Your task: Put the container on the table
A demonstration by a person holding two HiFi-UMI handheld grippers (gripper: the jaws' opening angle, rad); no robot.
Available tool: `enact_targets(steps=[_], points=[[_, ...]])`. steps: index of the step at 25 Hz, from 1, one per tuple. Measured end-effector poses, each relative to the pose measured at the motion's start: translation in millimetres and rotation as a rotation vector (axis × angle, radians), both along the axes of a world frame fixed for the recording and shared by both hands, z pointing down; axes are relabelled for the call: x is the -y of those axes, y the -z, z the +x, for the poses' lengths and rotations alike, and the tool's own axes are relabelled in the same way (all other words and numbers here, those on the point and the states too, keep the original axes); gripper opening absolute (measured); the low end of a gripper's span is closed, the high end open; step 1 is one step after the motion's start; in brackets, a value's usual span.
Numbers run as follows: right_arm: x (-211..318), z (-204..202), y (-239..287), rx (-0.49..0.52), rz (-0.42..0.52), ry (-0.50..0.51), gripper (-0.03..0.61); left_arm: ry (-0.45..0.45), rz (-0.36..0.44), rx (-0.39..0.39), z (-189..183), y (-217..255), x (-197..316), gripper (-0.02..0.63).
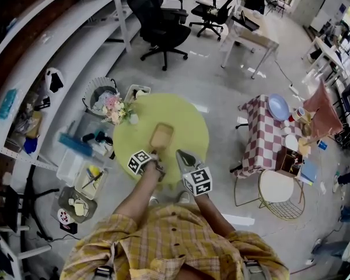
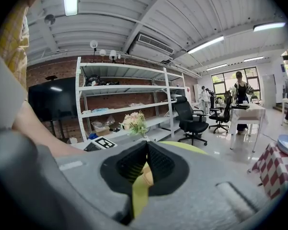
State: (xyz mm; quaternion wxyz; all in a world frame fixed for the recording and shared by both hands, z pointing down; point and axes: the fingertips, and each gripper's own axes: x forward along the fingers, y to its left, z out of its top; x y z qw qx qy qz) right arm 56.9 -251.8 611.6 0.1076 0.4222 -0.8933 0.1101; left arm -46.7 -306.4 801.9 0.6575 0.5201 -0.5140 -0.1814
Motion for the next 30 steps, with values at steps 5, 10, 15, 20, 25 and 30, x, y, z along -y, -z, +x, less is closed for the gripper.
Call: enact_targets(steps=[5,10,15,20,25,30], points=[[-2,-1,2,0.0,0.001,-0.012,-0.002,-0.043,0.046,0.002,-1,11,-1,0.006],[-5,-2,2,-0.001,0.004,-0.021,-0.002,-0.089,0.107,-0.008,3,25,-1,0.005],[-7,-4,3,-0.001,0.004,-0.022,-0.002,-0.154,0.142,0.029,5,32,-5,0.006],[-7,-6,3,0.021,-0.004,-0.029,-0.002,-0.225,0.193,0.069,10,42,-8,0.006],[-4,-4,4,0.046,-0.014,-0.044,-0.002,-0.284,0.268,0.084,19,62,-7,0.005],[-4,-2,5,0.047,-0.007,-0.05,-0.002,-0.316,0.343,0.098,26,85,-6,0.005]])
